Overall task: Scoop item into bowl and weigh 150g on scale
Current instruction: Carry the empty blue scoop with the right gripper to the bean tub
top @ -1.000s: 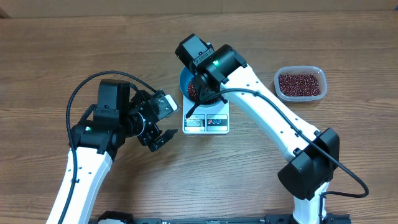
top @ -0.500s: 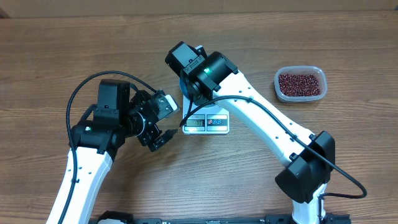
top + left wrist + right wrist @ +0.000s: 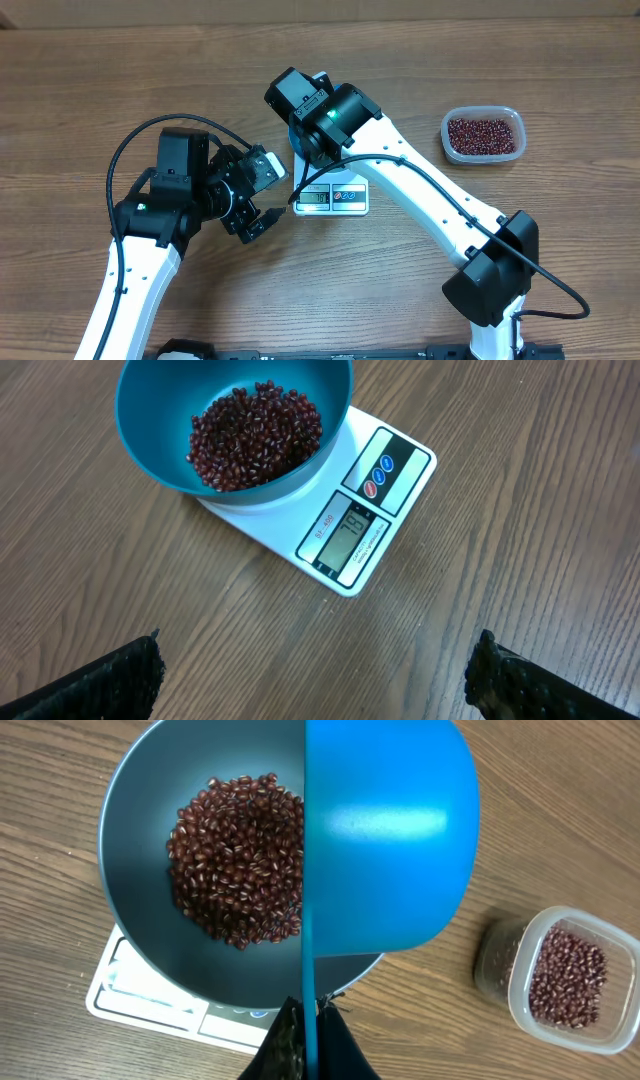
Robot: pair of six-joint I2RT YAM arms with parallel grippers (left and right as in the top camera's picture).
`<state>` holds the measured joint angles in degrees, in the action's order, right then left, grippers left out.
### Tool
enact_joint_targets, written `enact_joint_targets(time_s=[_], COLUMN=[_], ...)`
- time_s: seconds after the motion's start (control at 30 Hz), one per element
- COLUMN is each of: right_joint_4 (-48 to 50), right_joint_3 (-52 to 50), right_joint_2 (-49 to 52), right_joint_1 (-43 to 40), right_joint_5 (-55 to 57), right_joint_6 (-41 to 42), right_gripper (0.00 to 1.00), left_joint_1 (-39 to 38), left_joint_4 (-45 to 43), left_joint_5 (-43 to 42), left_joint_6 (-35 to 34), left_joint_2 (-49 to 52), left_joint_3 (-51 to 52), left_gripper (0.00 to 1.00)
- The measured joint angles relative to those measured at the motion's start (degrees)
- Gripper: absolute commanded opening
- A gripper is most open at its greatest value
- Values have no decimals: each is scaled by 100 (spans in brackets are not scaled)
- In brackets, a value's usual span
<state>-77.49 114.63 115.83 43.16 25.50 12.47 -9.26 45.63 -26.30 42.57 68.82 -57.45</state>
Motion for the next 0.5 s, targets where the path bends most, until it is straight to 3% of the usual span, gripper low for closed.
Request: enact_joint_targets(time_s=[0.5], right_joint_4=[2], right_joint_3=[0], right_joint_2=[-448], right_joint_1=[-522], right_joint_5=[-811], right_joint_6=[302], right_gripper=[4], left_joint_1=[0], left_joint_4=[0], left_joint_5=[0], left_joint_6=[0], left_joint_2=[0], left_joint_3=[0], left_gripper=[100])
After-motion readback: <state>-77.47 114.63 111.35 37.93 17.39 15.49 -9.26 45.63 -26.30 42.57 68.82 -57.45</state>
